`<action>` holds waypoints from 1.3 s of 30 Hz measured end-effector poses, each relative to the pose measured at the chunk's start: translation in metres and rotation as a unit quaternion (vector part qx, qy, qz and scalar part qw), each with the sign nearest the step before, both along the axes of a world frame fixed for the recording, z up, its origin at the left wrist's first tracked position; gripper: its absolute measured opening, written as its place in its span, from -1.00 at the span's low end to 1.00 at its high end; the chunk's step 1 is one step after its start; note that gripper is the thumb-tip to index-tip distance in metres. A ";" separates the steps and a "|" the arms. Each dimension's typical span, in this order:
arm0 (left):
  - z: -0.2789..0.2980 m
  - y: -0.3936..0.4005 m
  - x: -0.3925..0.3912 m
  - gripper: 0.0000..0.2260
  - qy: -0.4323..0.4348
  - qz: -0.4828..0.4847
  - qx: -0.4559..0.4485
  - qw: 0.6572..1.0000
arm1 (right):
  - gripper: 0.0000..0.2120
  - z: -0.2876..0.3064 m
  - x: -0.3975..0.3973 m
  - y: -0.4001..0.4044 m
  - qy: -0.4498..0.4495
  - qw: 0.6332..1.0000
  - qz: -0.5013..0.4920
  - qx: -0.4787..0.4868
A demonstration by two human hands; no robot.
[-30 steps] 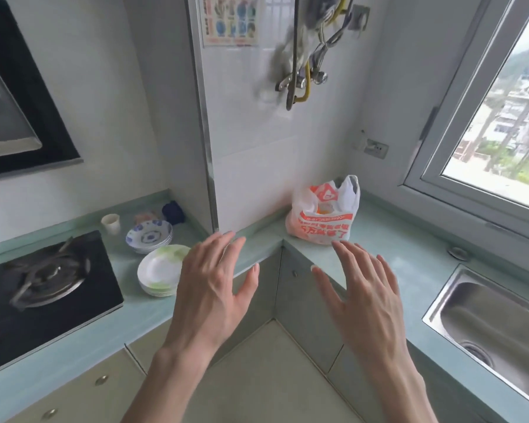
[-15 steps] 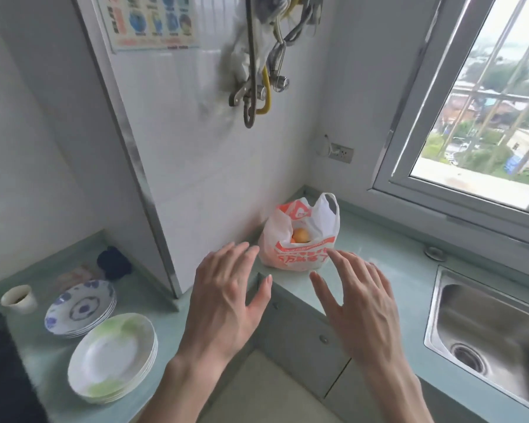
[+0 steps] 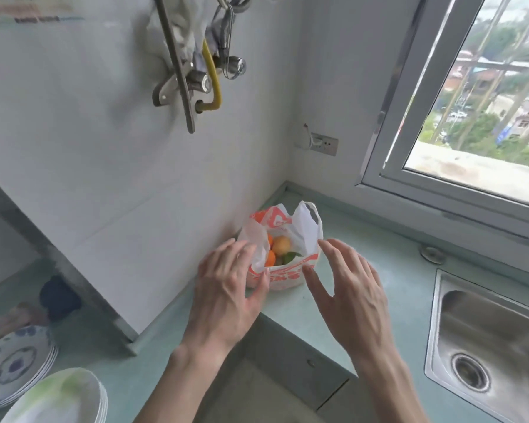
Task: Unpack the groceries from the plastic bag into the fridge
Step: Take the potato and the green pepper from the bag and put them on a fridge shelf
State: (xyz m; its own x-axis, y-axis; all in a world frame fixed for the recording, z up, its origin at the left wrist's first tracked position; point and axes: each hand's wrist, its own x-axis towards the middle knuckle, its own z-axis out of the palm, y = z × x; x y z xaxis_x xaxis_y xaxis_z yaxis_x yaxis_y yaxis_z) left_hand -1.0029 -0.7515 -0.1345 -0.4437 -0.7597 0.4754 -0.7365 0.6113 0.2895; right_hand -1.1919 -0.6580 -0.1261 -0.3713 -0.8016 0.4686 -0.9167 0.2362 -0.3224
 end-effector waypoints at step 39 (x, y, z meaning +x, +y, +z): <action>-0.147 -0.228 -0.141 -0.67 -0.076 -0.152 0.147 0.974 | -0.59 -0.137 -0.100 -0.253 -0.180 0.948 0.069 0.254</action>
State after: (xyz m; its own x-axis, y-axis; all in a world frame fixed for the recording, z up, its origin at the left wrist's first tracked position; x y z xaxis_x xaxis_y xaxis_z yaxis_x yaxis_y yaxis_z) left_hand -1.1441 -0.9792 -0.2810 -0.7175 -0.6761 0.1675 -0.5832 0.7146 0.3862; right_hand -1.2914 -0.9112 -0.2636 -0.3091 -0.9423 -0.1285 -0.8024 0.3309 -0.4966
